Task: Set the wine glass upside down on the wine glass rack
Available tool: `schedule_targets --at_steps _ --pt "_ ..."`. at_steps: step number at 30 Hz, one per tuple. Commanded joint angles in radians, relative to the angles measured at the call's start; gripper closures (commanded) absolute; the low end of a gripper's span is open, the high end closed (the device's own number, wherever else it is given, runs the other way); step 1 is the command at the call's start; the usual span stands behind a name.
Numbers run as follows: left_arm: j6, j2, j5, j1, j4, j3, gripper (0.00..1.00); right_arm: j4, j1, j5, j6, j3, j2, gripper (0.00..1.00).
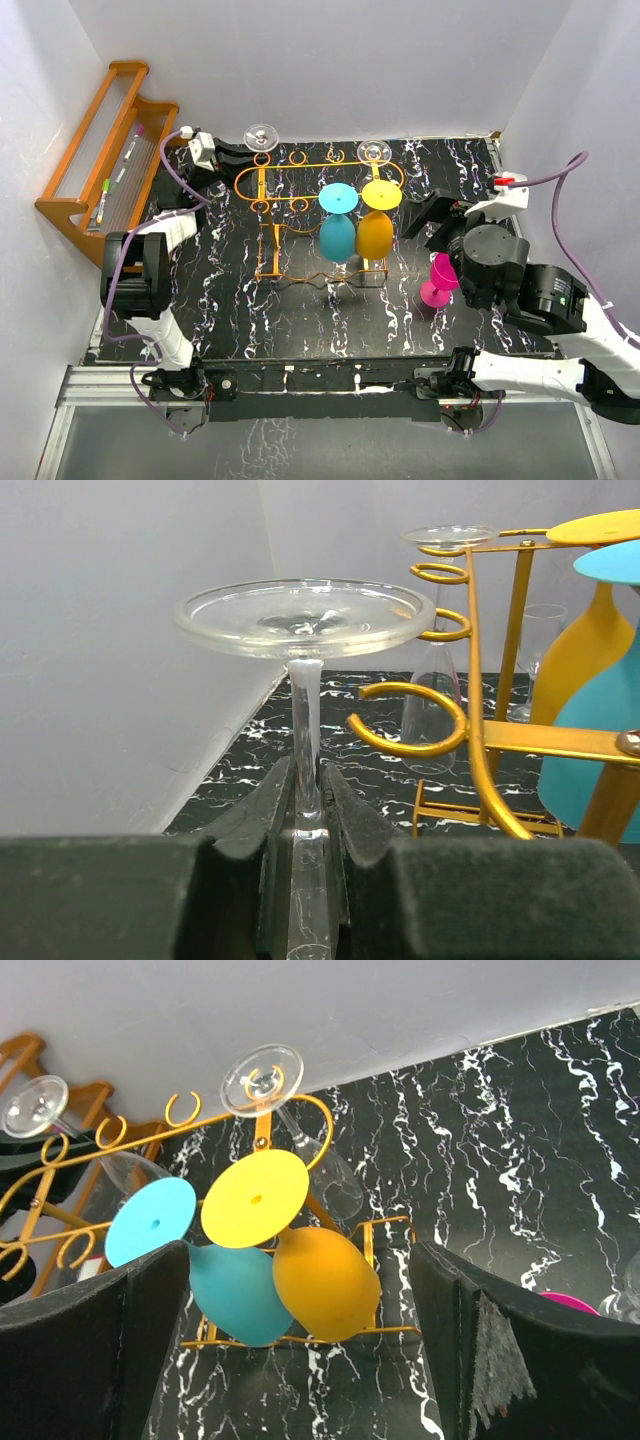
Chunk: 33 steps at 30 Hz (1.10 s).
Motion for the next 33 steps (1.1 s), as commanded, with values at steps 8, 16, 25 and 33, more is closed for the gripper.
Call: schedule_targets --at_steps 8,16,25,33 --pt "0.013 -0.119 0.026 -0.007 0.083 -0.071 1.00 0.035 0.003 0.016 0.019 -0.028 -0.002 0.05" --pt "0.015 -0.143 0.028 -0.007 0.093 -0.098 1.00 0.035 0.003 0.025 0.037 -0.074 -0.019 0.05" --pt "0.024 -0.174 0.040 -0.008 0.092 -0.144 1.00 0.054 -0.033 -0.003 0.022 -0.063 0.077 0.04" --pt "0.045 -0.187 0.028 -0.008 0.085 -0.170 0.94 0.182 -0.161 -0.179 -0.067 -0.027 0.109 0.05"
